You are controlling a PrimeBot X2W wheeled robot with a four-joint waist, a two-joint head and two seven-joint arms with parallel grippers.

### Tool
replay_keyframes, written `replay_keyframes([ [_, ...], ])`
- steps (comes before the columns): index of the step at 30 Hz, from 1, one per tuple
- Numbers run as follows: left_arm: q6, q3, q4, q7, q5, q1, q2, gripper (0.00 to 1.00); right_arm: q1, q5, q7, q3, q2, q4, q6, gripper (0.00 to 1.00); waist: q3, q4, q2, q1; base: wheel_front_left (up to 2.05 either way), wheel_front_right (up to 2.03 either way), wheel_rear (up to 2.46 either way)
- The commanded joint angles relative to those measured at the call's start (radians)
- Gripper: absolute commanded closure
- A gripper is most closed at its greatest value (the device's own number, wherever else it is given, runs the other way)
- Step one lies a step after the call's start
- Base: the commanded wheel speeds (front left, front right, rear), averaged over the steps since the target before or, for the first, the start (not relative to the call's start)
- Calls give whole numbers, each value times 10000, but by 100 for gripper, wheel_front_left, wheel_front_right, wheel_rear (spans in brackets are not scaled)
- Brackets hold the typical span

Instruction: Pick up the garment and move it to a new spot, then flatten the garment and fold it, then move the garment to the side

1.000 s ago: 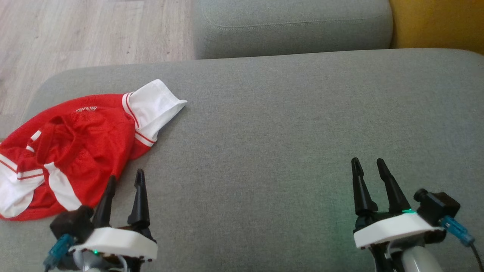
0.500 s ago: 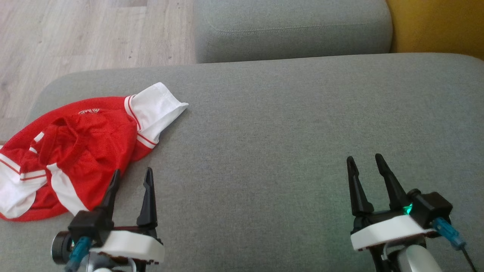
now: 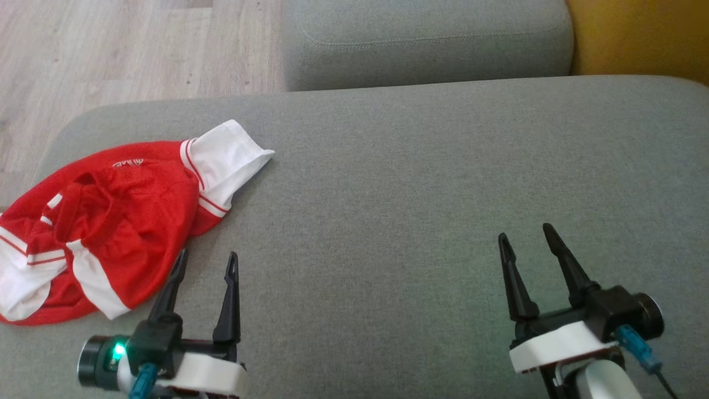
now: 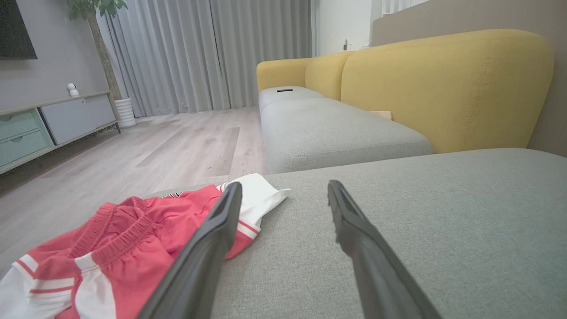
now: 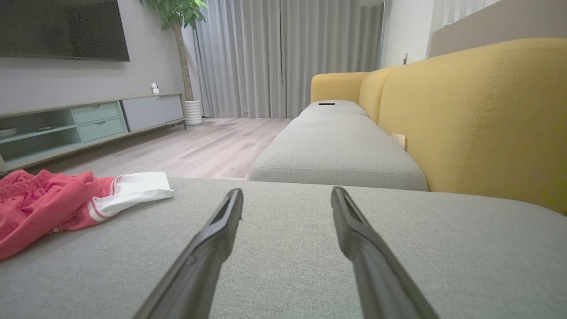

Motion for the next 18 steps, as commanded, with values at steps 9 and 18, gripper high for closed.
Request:
replay_keyframes([
  [9,-210,485,-322,-134,163,-293,-70,0,-384,-398,-134,364,-86,-211,77,0,-17,-30,0,0,0,0,0],
  [18,-437,578,-252,-134,242,-329,-166,0,-329,-450,-134,379,-86,-186,77,0,-11,79,0,0,0,0,0],
])
